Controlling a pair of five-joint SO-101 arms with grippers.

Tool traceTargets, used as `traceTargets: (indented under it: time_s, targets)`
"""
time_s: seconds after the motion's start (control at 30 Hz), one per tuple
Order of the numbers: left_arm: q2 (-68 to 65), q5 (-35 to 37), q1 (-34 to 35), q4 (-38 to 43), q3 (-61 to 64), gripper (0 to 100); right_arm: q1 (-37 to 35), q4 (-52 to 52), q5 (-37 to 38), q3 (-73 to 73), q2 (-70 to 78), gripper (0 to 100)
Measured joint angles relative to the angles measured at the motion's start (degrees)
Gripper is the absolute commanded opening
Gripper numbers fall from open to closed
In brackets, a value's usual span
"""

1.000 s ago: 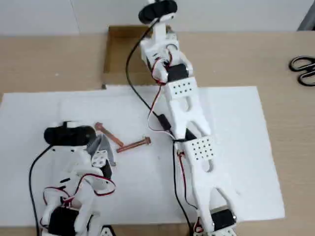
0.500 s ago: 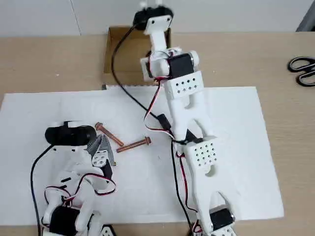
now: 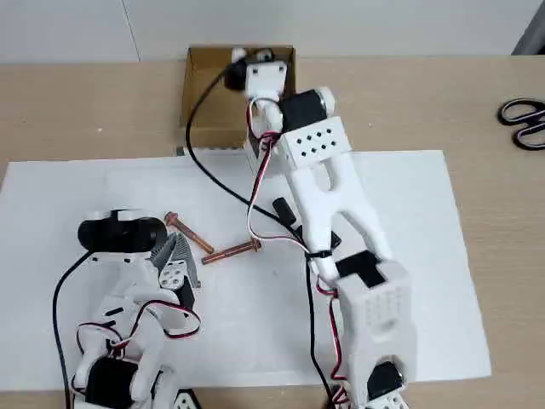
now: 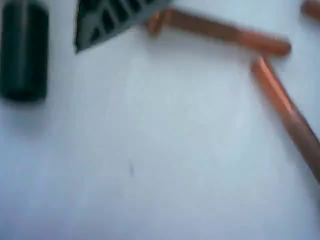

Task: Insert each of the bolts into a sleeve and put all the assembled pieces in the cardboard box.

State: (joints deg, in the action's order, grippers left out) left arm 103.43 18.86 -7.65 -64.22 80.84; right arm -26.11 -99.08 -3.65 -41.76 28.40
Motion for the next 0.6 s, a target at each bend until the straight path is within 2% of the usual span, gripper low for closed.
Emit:
traceTargets:
  time_s: [0.17, 0.27, 0.6]
  targets:
    - [0.00, 0.00, 0.00, 0.00, 0.00, 1, 0.35, 0.00, 0.18, 9.67, -4.04, 26.2]
    - [0.00, 0.00, 0.00, 0.00, 0.00, 1, 1.23, 0.00, 3.43, 13.01, -4.57, 26.2]
    - [0.00, 0.00, 0.00, 0.00, 0.00, 1, 1.23, 0.09, 12.92, 13.98, -4.66, 26.2]
